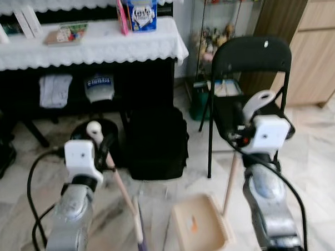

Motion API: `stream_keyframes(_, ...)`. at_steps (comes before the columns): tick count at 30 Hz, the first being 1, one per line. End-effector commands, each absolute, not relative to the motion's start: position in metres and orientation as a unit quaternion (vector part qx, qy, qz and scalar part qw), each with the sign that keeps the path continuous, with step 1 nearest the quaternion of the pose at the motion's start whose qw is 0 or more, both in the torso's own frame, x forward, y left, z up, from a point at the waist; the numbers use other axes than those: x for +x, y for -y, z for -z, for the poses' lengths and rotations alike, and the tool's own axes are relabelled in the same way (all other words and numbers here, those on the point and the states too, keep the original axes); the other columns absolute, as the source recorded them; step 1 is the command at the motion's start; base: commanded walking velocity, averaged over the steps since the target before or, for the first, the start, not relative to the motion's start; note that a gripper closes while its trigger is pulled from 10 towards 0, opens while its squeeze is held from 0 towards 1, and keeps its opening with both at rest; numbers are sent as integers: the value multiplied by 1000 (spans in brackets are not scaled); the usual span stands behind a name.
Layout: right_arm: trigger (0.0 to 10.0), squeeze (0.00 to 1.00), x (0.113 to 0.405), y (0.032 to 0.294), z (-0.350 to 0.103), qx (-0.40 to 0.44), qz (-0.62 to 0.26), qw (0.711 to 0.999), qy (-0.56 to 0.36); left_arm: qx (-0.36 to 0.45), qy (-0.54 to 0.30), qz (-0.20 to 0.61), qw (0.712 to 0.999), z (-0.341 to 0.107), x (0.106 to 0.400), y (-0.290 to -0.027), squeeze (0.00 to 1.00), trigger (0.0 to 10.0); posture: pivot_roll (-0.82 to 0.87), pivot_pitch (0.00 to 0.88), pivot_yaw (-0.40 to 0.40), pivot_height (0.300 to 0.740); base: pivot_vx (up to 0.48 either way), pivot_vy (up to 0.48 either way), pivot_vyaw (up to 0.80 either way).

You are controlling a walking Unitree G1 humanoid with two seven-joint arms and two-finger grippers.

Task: Sweep floor

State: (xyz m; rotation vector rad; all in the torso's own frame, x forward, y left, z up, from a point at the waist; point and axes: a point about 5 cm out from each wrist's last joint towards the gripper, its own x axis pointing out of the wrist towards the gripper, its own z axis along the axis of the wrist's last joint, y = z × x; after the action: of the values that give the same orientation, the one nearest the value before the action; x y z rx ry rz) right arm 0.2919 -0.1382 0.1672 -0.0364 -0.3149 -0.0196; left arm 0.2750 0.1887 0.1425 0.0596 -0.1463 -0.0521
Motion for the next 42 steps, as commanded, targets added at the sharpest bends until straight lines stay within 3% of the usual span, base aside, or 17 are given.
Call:
stream_keyframes(1,10000,0,291,142,-176,-13,16,984,178,38,95,27,994,-152,275,-188,0,10000,-51,61,44,740,394,0,0)
stream_keyframes(27,10000,0,291,148,-174,-22,22,984,174,43,90,24,995,-149,274,-189,0,10000,-51,70,46,740,376,0,0)
stream_keyframes(42,10000,0,289,162,-157,-47,35,987,152,44,84,26,995,-147,272,-192,0,10000,-48,79,52,740,0,0,0)
